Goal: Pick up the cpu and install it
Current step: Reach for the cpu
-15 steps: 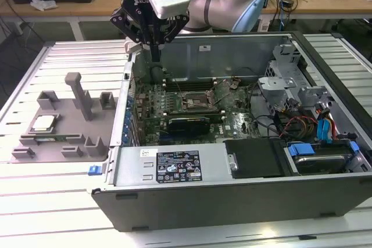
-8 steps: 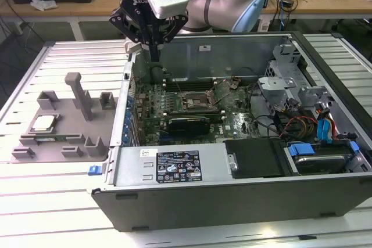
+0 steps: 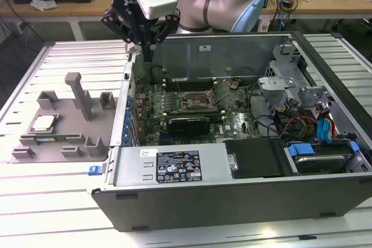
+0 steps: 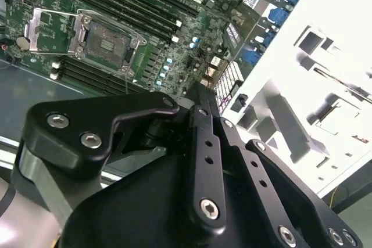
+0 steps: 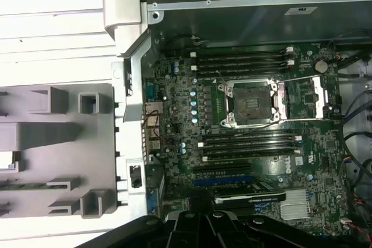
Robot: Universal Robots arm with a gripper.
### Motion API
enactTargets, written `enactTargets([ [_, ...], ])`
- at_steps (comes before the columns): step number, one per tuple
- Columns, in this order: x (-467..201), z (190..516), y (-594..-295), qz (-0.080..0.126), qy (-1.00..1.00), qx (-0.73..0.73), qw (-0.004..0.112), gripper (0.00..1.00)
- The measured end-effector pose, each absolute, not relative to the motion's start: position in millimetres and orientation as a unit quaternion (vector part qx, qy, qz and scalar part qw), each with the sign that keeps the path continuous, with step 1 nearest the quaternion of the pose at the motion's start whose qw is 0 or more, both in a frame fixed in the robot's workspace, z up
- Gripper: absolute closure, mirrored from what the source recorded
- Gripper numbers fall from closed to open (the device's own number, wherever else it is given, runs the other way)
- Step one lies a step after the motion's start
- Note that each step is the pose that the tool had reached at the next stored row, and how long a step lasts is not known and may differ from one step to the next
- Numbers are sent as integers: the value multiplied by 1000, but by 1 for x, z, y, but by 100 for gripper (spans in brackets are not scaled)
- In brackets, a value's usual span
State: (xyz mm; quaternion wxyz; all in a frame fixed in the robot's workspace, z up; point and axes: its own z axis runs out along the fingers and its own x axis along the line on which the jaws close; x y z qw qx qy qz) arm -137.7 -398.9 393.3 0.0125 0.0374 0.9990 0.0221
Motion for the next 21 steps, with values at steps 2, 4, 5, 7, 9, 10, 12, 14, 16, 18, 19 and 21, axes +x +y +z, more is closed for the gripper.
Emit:
enactTargets([
  [2,-141,393,-399,22,999,37,12,89],
  [4,-144,393,-399,22,999,37,13,89],
  [5,-146,393,-399,22,999,37,12,89],
  [7,-149,393,-399,22,999,37,13,89],
  [9,-153,393,-399,22,999,37,12,89],
  [10,-156,393,-399,22,999,37,12,89],
  [12,-166,393,-399,22,999,37,12,89],
  [14,-169,393,-399,22,999,37,12,89],
  [16,-172,393,-399,22,999,37,13,89],
  [18,-178,393,-399,22,999,37,13,89],
  [19,-181,393,-399,22,999,37,13,89],
  [21,-184,393,-399,22,999,37,13,89],
])
